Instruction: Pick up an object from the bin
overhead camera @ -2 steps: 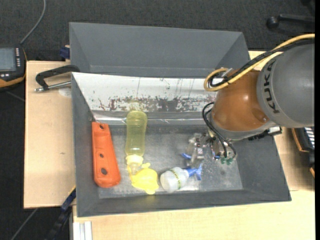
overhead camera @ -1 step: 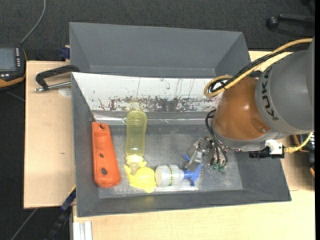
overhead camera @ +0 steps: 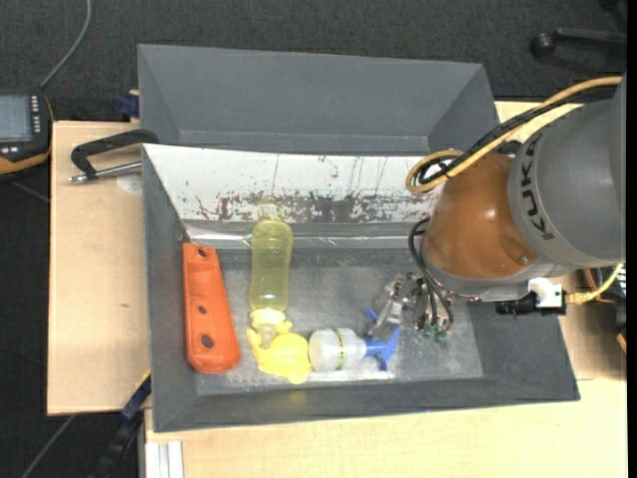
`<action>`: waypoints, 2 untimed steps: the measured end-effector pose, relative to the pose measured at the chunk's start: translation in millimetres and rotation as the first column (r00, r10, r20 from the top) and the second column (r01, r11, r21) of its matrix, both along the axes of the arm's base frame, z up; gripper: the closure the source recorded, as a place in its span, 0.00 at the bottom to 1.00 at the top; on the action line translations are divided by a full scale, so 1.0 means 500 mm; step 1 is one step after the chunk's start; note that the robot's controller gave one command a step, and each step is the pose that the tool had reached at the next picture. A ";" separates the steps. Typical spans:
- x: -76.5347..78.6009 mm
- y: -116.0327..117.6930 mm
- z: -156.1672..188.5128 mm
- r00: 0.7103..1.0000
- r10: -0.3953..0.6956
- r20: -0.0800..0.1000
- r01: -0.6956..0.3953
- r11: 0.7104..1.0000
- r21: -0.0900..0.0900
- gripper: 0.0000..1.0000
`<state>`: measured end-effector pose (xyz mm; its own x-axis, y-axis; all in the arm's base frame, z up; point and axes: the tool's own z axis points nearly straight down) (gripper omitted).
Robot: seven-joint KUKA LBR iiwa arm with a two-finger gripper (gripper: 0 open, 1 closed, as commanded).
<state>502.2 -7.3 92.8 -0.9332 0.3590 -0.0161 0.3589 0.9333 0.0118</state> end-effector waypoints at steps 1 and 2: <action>-0.001 0.004 -0.017 0.996 0.093 0.003 -0.093 0.996 -0.002 1.00; -0.007 -0.021 -0.037 0.988 0.157 0.002 -0.157 0.988 0.000 1.00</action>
Offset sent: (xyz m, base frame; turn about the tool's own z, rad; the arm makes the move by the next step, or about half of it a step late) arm -0.0052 -0.0145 -0.0214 -0.1569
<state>498.8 -18.0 74.5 -0.9779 0.2082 -0.0179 0.2080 0.9780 0.0120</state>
